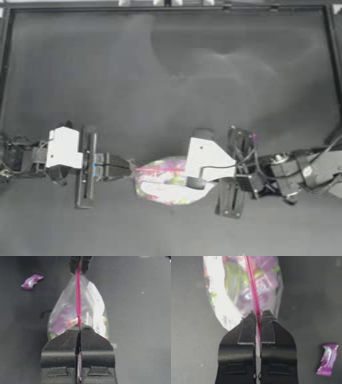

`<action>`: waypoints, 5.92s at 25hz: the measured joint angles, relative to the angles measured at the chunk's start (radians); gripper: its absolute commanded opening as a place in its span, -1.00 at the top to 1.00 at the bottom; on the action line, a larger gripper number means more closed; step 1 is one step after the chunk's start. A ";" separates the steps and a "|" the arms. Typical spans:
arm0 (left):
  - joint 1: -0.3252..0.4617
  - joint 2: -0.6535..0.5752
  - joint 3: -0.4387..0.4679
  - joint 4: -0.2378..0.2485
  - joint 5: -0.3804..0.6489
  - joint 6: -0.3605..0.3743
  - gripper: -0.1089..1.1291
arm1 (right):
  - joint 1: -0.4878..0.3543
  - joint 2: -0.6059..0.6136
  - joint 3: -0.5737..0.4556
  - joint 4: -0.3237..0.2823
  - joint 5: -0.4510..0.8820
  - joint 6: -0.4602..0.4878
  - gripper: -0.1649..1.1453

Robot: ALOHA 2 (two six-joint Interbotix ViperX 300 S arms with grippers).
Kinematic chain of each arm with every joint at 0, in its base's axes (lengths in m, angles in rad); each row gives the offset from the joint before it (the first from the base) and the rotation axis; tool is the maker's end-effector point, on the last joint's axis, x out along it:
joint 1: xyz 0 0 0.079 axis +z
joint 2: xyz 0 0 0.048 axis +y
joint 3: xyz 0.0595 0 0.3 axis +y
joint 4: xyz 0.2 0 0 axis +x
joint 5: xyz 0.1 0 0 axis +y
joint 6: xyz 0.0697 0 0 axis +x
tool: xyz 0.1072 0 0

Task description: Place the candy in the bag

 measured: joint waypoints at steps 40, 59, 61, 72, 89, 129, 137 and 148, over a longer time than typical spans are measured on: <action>-0.002 0.000 0.002 -0.006 0.002 -0.002 0.72 | 0.072 -0.115 0.167 0.021 0.003 0.158 0.69; 0.052 -0.061 -0.035 -0.009 0.055 0.080 0.72 | 0.078 -0.169 0.048 -0.152 0.164 0.132 0.68; 0.066 -0.074 -0.040 -0.008 0.074 0.094 0.72 | 0.071 -0.178 0.041 -0.163 0.173 0.123 0.68; 0.141 -0.084 -0.043 -0.008 0.100 0.126 0.72 | -0.029 -0.201 0.040 -0.164 0.138 0.029 0.68; 0.183 -0.008 -0.051 -0.006 0.104 0.137 0.72 | -0.095 -0.201 0.114 -0.140 0.032 -0.014 0.68; 0.178 0.156 -0.110 -0.005 0.104 0.135 0.72 | -0.135 -0.083 0.196 -0.138 -0.164 -0.009 0.68; 0.170 0.210 -0.126 -0.005 0.100 0.135 0.72 | -0.147 -0.060 0.206 -0.137 -0.184 -0.009 0.68; 0.160 0.288 -0.127 0.009 0.038 0.156 0.72 | -0.155 -0.041 0.206 -0.132 -0.199 -0.009 0.68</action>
